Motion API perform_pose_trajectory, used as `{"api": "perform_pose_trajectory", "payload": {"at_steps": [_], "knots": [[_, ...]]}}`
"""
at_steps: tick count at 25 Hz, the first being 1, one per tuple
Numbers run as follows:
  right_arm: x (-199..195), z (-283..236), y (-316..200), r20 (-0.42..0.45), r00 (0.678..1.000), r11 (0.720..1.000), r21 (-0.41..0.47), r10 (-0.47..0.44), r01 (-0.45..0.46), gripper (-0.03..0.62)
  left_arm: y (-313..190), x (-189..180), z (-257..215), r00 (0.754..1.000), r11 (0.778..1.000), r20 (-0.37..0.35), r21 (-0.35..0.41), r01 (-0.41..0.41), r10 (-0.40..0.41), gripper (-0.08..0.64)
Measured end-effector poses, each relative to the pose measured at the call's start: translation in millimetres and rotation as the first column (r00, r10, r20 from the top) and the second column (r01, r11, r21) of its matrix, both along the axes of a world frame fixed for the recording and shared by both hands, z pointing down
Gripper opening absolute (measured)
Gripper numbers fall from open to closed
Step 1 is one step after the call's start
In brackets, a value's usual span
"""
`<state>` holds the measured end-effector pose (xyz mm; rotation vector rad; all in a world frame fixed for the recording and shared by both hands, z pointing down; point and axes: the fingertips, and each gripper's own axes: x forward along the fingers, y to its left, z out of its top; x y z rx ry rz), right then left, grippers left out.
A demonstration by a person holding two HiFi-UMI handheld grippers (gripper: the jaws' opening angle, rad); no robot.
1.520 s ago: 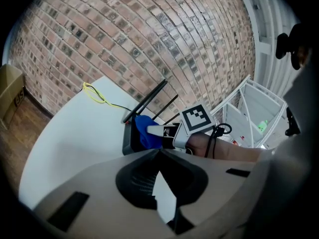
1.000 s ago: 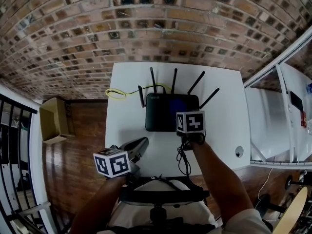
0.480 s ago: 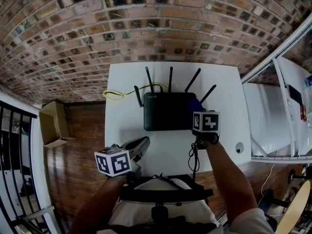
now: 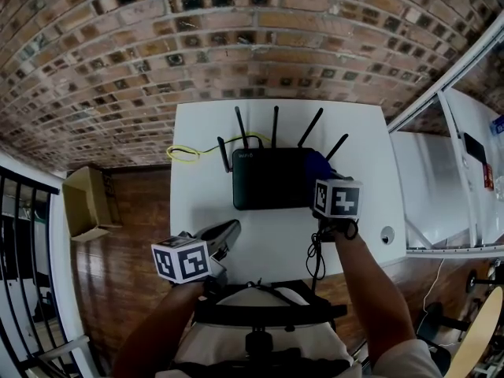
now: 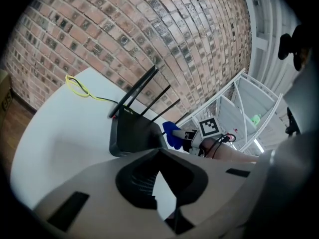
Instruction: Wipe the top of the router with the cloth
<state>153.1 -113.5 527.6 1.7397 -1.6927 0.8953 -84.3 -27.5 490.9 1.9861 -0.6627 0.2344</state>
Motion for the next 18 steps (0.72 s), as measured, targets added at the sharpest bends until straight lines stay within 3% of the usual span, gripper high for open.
{"api": "perform_pose_trajectory", "payload": {"at_steps": [5, 12, 18], "knots": [[-59, -7, -4, 0.049, 0.994, 0.995, 0.02, -0.1, 0.099, 0.132, 3, -8, -2, 1.0, 1.0, 0.0, 0.007, -0.002, 0.002, 0.023], [-159, 1, 2, 0.144, 0.957, 0.968, 0.02, -0.25, 0.25, 0.132, 6, -31, -1, 1.0, 1.0, 0.018, 0.02, 0.015, -0.015, 0.023], [-212, 16, 10, 0.163, 0.931, 0.943, -0.01, -0.328, 0.334, 0.132, 8, -53, 1, 0.999, 0.999, 0.04, 0.027, 0.028, -0.029, 0.023]]}}
